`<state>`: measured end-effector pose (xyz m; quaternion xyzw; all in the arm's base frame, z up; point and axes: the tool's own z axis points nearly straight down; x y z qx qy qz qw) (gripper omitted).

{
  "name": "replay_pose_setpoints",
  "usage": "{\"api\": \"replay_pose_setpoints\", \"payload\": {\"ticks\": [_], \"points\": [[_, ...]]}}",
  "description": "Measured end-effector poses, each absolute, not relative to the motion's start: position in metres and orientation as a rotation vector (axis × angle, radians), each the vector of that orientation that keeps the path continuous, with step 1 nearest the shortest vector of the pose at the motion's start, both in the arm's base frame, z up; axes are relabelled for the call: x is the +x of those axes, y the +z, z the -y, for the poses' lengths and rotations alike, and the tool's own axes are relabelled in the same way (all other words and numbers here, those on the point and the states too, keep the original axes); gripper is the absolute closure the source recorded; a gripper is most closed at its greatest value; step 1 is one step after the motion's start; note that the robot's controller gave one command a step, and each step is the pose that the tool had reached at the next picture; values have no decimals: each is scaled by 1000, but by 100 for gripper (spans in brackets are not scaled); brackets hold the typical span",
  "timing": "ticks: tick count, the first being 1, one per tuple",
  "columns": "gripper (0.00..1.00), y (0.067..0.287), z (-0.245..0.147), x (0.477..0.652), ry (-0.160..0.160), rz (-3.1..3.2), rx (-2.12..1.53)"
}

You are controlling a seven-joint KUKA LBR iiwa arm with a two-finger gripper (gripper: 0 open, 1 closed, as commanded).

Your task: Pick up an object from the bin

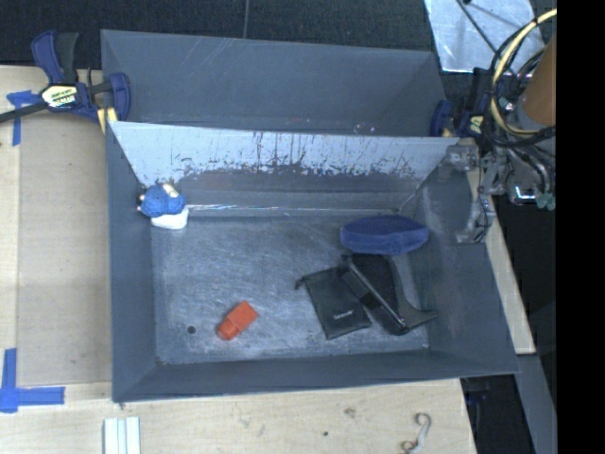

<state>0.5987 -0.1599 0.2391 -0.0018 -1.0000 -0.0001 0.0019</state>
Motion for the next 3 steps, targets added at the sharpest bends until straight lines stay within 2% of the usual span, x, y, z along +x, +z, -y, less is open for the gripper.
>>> {"api": "replay_pose_setpoints", "payload": {"ticks": [1, 2, 3], "points": [[0, 100, 117, 602, -1, 3126, -251], [0, 87, 98, 602, 1, 3080, -713], [0, 81, 61, 599, 0, 3065, -775]]}}
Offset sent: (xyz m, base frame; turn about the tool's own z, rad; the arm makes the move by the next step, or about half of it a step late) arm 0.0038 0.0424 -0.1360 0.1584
